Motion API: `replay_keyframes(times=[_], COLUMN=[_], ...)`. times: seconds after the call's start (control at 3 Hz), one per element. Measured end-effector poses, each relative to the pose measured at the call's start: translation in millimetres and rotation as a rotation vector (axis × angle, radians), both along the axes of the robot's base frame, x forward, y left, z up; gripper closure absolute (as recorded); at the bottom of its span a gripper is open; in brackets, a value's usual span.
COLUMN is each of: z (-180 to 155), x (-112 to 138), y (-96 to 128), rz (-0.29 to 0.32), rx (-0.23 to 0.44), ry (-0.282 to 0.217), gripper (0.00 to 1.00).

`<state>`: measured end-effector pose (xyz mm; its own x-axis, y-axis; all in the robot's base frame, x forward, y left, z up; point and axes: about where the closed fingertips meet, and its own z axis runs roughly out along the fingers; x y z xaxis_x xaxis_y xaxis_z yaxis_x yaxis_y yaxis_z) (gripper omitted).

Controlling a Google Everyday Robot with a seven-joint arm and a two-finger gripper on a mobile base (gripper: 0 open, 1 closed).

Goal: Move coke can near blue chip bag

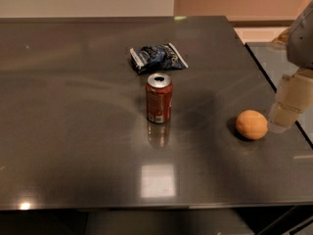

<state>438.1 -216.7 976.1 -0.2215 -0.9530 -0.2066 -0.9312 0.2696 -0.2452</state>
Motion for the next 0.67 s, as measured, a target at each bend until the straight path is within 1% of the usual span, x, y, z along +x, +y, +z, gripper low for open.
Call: replay_keyframes(times=[0.67], z=[0.2], x=[0.7], y=[1.2], rz=[0.002], rx=[0.005], ry=[-0.001], gripper=[0.00])
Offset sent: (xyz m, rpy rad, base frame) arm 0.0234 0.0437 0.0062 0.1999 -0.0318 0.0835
